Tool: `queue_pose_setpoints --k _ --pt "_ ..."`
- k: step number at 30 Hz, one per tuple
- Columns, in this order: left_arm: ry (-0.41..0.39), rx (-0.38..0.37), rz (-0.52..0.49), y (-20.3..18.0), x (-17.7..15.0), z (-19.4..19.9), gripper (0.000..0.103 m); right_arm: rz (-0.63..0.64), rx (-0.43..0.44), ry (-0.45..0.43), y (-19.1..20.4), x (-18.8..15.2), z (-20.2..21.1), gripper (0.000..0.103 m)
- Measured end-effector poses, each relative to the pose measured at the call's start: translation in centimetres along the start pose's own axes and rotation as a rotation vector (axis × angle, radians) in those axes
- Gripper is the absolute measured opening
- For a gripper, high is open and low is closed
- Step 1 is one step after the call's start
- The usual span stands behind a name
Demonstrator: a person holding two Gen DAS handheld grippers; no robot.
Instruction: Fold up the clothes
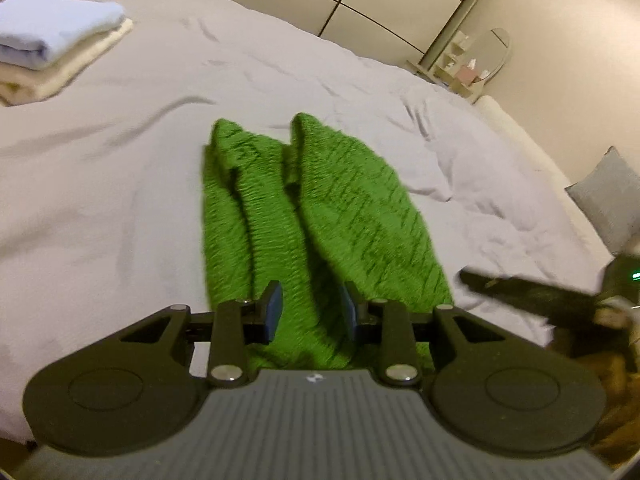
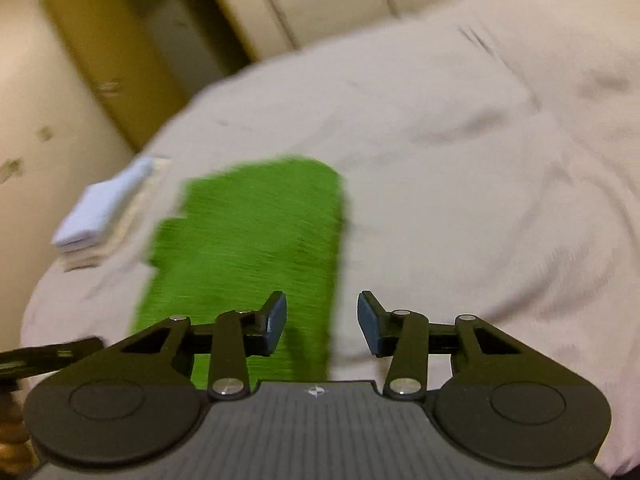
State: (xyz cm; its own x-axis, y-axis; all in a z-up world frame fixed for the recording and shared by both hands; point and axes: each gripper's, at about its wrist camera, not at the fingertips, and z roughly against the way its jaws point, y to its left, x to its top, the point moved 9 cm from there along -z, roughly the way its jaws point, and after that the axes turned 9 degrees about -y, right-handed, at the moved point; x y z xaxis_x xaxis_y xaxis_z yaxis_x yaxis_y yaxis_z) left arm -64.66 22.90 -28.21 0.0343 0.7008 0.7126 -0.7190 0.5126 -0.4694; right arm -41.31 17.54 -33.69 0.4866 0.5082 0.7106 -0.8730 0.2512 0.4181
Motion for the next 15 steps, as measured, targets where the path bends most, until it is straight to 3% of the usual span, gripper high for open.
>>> queue_pose_setpoints --k 2,3,5,8,11,15 --pt "0.017 -0.012 0.02 0.0 0.3 -1.0 0.027 0.015 -0.015 0.081 -0.3 -1.0 -2.2 0.041" --pt "0.028 -0.014 0.027 0.1 0.4 -1.5 0.027 0.042 -0.013 0.116 0.0 -1.4 -3.2 0.035" --pt "0.045 -0.012 0.033 0.3 0.7 -2.4 0.027 0.16 0.039 0.122 2.3 -0.9 -3.4 0.027" --pt "0.049 -0.005 0.041 0.6 1.2 -3.2 0.028 0.275 0.084 0.119 4.1 0.3 -3.2 0.026" --pt "0.044 -0.001 0.052 1.1 2.3 -4.0 0.031 0.183 0.029 0.089 1.5 2.7 -4.0 0.027" --pt "0.05 -0.006 0.03 1.2 3.7 -6.0 0.033 0.169 0.031 0.151 0.1 2.8 -7.8 0.027"
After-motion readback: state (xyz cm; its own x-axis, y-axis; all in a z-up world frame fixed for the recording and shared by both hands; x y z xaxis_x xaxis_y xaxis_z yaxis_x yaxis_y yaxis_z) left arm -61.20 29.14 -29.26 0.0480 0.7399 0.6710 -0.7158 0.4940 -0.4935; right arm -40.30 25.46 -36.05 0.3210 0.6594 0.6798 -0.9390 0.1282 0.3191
